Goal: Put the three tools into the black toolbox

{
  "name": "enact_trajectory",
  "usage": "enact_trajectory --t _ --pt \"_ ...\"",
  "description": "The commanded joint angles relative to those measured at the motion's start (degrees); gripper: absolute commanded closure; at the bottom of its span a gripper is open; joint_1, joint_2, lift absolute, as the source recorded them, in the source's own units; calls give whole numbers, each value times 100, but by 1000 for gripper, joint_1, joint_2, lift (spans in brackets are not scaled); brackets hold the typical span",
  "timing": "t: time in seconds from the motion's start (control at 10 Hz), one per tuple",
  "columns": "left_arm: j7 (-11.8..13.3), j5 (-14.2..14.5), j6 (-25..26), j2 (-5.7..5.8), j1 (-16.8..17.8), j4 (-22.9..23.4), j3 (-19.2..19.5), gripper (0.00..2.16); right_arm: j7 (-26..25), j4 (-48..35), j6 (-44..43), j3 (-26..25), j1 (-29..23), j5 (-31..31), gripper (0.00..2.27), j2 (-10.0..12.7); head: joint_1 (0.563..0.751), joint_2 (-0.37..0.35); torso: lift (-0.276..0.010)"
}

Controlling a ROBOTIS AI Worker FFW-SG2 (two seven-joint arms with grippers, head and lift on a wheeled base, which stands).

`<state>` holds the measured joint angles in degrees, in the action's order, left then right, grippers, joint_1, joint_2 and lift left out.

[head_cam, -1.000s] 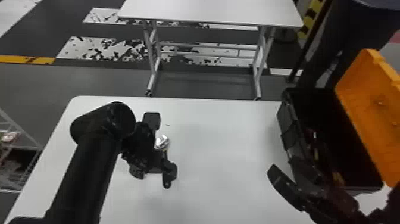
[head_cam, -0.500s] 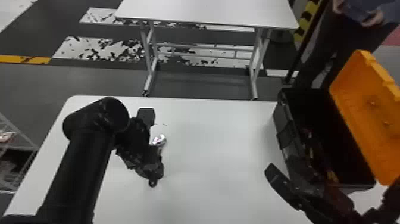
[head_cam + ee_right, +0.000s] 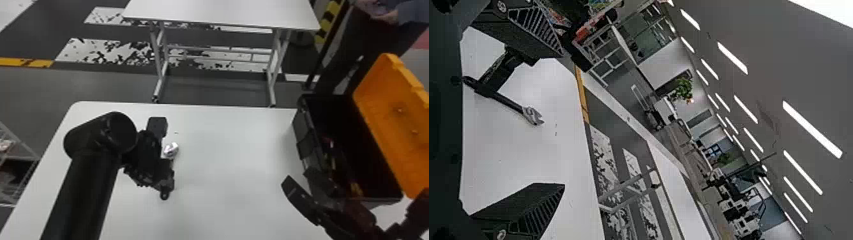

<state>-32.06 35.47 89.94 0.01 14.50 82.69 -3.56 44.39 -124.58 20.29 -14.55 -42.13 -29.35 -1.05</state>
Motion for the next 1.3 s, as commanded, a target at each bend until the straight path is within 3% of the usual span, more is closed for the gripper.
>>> enact_trajectory --t 0.0,0.2,0.3,0.4,0.6,0.7,0.8,0.9,1.0,1.2 --pt "-142 92 9 -16 -281 775 -189 1362 -9 30 6 49 29 26 76 0 695 -45 -51" --pt "-344 241 9 -16 -738 1892 -418 1362 -26 65 41 233 100 193 76 0 695 -55 -51" --pt "-256 259 9 -16 -1020 2472 -523 1362 -35 65 182 295 135 246 76 0 695 -63 -51" --pt "113 250 9 -16 -1318 3052 -567 1359 -53 65 357 312 196 264 76 0 695 -66 -51" --pt "1466 224 9 -16 -1907 3957 -242 1362 -79 65 639 426 293 387 76 0 695 -127 -51" --pt "2292 224 9 -16 -2189 4221 118 1362 -106 65 709 541 319 518 76 -9 695 -151 -51" --pt "2811 233 9 -16 -2426 4476 303 1362 -167 65 779 629 355 633 76 0 695 -155 -51" --pt "3048 233 9 -16 -2567 4607 364 1362 -202 65 938 717 425 756 76 0 695 -150 -51" --pt "3461 233 9 -16 -2742 4660 505 1362 -255 56 1008 813 478 861 76 -9 695 -136 -51" --pt "4498 136 9 -16 -2944 4669 637 1362 -273 -5 1430 796 724 1002 76 -18 695 -130 -51"
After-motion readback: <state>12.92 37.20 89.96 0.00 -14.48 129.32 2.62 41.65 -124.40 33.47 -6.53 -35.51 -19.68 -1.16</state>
